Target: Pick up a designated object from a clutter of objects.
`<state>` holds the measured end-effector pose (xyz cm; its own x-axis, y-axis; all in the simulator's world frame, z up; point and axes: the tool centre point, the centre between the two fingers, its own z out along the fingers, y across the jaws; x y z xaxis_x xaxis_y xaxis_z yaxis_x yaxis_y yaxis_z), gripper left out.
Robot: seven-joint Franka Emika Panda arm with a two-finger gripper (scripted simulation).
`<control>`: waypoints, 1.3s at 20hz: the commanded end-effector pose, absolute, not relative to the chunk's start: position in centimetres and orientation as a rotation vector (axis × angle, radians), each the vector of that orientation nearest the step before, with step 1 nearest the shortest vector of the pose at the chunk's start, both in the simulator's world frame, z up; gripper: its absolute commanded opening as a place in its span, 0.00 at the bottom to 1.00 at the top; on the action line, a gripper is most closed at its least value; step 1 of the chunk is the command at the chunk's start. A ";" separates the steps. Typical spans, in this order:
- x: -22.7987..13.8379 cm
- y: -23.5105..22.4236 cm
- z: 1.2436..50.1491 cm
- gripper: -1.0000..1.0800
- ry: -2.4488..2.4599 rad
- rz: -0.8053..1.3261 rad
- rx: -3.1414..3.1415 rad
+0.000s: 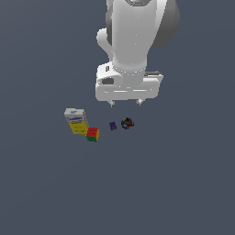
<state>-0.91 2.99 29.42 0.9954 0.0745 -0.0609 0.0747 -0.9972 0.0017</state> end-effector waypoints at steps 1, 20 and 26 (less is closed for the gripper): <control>-0.9 3.0 29.4 0.96 0.117 -0.095 3.134; -0.4 2.4 28.1 0.96 0.189 -0.087 3.113; 0.1 0.0 24.9 0.96 0.131 -0.075 3.130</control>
